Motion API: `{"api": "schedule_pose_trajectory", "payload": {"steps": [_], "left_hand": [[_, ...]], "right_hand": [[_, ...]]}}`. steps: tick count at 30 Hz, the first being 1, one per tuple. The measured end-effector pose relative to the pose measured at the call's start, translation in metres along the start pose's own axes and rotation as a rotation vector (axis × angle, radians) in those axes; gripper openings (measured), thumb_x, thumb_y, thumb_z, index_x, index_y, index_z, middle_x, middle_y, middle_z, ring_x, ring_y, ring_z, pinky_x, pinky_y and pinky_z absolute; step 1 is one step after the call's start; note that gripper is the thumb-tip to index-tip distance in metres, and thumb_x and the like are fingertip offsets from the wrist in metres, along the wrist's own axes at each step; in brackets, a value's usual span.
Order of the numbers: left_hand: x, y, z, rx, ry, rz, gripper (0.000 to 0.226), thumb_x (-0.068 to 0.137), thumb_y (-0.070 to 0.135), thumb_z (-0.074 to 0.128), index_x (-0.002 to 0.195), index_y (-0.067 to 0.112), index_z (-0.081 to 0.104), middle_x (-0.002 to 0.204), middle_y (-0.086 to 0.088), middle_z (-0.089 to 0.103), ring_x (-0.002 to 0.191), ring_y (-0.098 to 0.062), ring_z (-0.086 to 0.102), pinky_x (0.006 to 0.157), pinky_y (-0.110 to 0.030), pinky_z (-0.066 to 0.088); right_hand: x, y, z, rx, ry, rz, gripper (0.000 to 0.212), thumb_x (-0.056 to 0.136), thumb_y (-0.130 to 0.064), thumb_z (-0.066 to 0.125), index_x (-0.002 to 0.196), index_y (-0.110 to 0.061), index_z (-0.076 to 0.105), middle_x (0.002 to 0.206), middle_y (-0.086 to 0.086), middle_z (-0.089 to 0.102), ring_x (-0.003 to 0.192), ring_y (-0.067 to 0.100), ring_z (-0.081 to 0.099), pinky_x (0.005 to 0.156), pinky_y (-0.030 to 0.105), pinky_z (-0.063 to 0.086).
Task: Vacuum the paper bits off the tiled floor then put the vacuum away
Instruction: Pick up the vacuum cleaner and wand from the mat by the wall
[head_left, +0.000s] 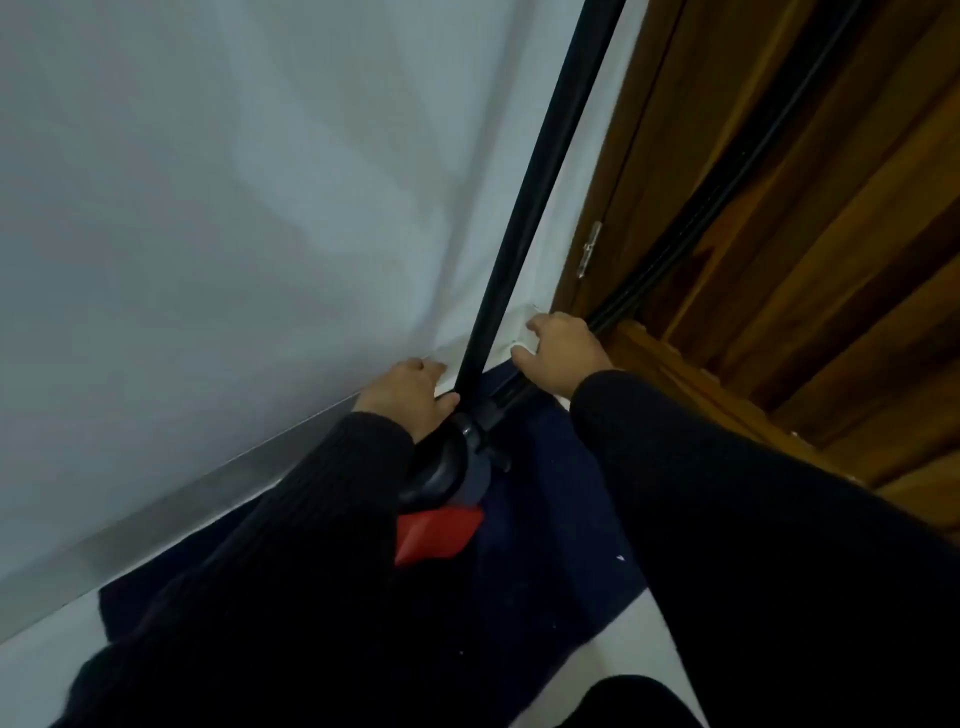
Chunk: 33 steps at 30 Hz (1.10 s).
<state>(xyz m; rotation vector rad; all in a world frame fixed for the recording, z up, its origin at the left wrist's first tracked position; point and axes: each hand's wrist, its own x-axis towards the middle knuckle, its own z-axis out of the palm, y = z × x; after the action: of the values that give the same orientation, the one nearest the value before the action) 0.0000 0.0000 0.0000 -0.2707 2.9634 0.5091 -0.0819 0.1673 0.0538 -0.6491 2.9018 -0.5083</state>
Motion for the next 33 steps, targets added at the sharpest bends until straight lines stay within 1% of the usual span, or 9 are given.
{"api": "schedule_pose_trajectory", "payload": {"steps": [5,10,12,15,20,23,27,29,33], "left_hand": [[-0.025,-0.031,0.041,-0.051,-0.066,0.049,0.064,0.092,0.046,0.048,0.148,0.033,0.021,0.142,-0.013,0.041,0.128,-0.033,0.042,0.103,-0.048,0.038],[-0.046,-0.067,0.057,-0.158,-0.059,-0.045,0.067,0.097,0.039,0.043,0.151,0.023,0.008,0.147,-0.016,0.037,0.134,-0.032,0.037,0.110,-0.042,0.030],[-0.050,-0.075,0.060,-0.231,-0.070,-0.028,0.065,0.100,0.033,0.039,0.151,0.020,0.001,0.148,-0.018,0.038,0.134,-0.032,0.037,0.108,-0.033,0.028],[-0.051,-0.080,0.064,-0.310,-0.048,-0.002,0.067,0.100,0.032,0.039,0.150,0.021,-0.004,0.148,-0.016,0.039,0.134,-0.032,0.038,0.106,-0.031,0.029],[-0.056,-0.092,0.063,-0.368,-0.061,0.027,0.072,0.098,0.033,0.043,0.150,0.025,-0.006,0.151,-0.011,0.036,0.136,-0.029,0.037,0.107,-0.028,0.028],[-0.065,-0.106,0.066,-0.377,-0.083,0.052,0.082,0.094,0.034,0.052,0.148,0.033,-0.010,0.152,-0.006,0.034,0.136,-0.027,0.038,0.107,-0.027,0.029],[-0.082,-0.127,0.072,-0.341,-0.102,0.063,0.098,0.086,0.028,0.066,0.147,0.034,-0.011,0.153,-0.002,0.033,0.136,-0.026,0.039,0.106,-0.027,0.031],[-0.086,-0.132,0.073,-0.311,-0.127,0.058,0.107,0.082,0.020,0.071,0.147,0.035,-0.012,0.151,-0.005,0.036,0.131,-0.027,0.044,0.102,-0.025,0.033],[-0.088,-0.135,0.073,-0.213,-0.112,0.086,0.127,0.069,0.003,0.078,0.142,0.040,-0.019,0.138,-0.013,0.053,0.115,-0.029,0.056,0.086,-0.021,0.038]], "right_hand": [[-0.008,0.001,0.045,0.096,-0.038,-0.073,0.056,0.091,-0.032,0.063,0.142,-0.018,0.045,0.130,0.016,0.055,0.118,0.030,0.054,0.098,0.036,0.046],[-0.025,-0.024,0.087,0.238,-0.238,-0.237,0.056,0.088,-0.027,0.070,0.140,-0.027,0.050,0.139,0.006,0.053,0.127,0.020,0.050,0.106,0.030,0.040],[-0.027,-0.033,0.101,0.277,-0.218,-0.277,0.053,0.088,-0.025,0.070,0.138,-0.026,0.054,0.136,0.003,0.057,0.125,0.017,0.052,0.106,0.028,0.039],[-0.028,-0.039,0.121,0.264,-0.185,-0.305,0.047,0.089,-0.025,0.068,0.135,-0.022,0.057,0.139,0.002,0.055,0.128,0.016,0.049,0.107,0.020,0.032],[-0.031,-0.043,0.139,0.266,-0.088,-0.266,0.042,0.088,-0.027,0.069,0.130,-0.020,0.062,0.142,0.002,0.051,0.130,0.017,0.047,0.111,0.024,0.030],[-0.034,-0.046,0.144,0.294,-0.050,-0.232,0.043,0.088,-0.026,0.070,0.129,-0.020,0.062,0.144,0.002,0.050,0.131,0.016,0.045,0.108,0.019,0.027],[-0.035,-0.050,0.150,0.281,-0.029,-0.238,0.042,0.088,-0.027,0.069,0.128,-0.019,0.063,0.137,0.001,0.053,0.126,0.020,0.050,0.109,0.029,0.036],[-0.034,-0.050,0.152,0.278,-0.033,-0.238,0.042,0.088,-0.028,0.069,0.128,-0.020,0.063,0.135,0.001,0.054,0.124,0.021,0.052,0.108,0.033,0.039],[-0.034,-0.048,0.151,0.266,-0.026,-0.232,0.042,0.089,-0.029,0.068,0.130,-0.021,0.061,0.143,0.002,0.049,0.130,0.019,0.047,0.110,0.027,0.032]]}}
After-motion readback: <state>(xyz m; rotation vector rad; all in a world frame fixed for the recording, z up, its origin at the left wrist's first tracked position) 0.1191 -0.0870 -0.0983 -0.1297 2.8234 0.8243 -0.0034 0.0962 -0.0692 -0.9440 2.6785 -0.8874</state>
